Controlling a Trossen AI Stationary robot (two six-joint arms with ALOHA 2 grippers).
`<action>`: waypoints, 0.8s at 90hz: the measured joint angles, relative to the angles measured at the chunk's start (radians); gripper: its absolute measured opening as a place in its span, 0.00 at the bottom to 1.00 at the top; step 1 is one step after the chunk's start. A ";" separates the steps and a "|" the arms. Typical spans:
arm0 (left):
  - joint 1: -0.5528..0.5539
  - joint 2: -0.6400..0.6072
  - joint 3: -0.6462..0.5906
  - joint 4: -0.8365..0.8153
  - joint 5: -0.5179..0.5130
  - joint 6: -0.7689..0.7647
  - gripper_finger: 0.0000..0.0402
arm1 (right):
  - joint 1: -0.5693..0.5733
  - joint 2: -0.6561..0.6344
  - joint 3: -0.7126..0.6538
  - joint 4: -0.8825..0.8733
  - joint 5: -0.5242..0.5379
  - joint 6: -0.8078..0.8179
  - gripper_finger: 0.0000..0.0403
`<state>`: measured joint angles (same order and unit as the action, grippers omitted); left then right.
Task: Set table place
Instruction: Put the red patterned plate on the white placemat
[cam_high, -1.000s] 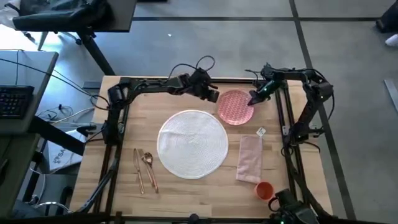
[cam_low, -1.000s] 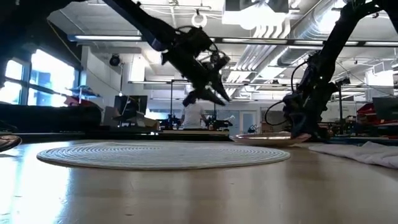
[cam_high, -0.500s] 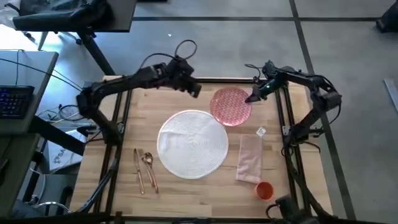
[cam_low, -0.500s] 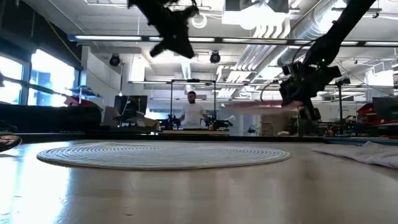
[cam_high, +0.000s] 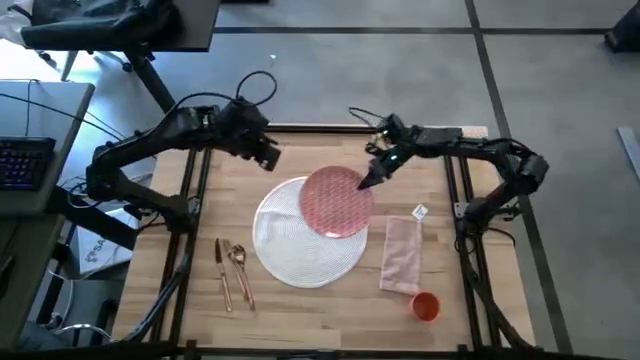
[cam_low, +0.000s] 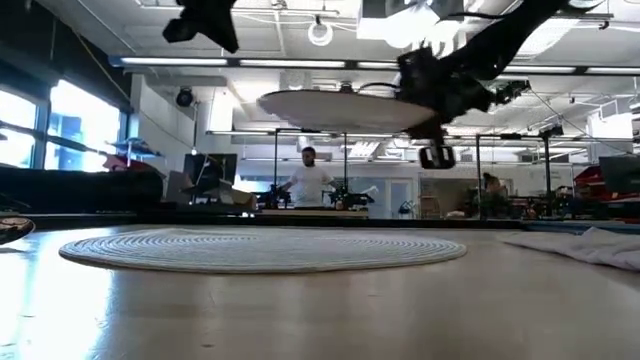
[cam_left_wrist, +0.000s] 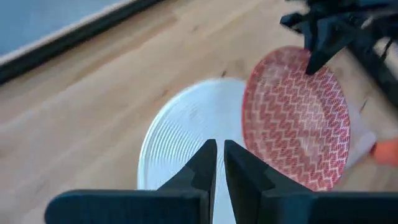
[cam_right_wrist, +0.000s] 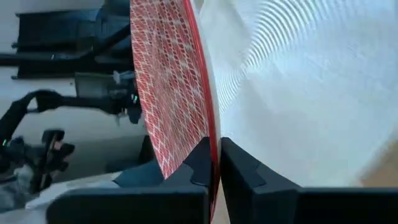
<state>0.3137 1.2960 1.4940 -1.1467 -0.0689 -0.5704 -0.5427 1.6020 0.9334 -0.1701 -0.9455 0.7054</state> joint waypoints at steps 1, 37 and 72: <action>-0.003 -0.001 0.000 -0.008 -0.001 0.004 0.04 | 0.010 0.007 0.000 0.021 0.012 0.021 0.00; -0.146 -0.004 -0.001 -0.163 -0.049 0.140 0.04 | 0.268 0.241 0.000 0.347 0.318 0.444 0.00; -0.260 -0.005 -0.001 -0.166 -0.104 0.172 0.04 | 0.335 0.300 0.000 0.489 0.423 0.567 0.00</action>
<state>0.0534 1.2911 1.4929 -1.3123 -0.1726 -0.3986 -0.2078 1.9023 0.9337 0.3193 -0.5225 1.2721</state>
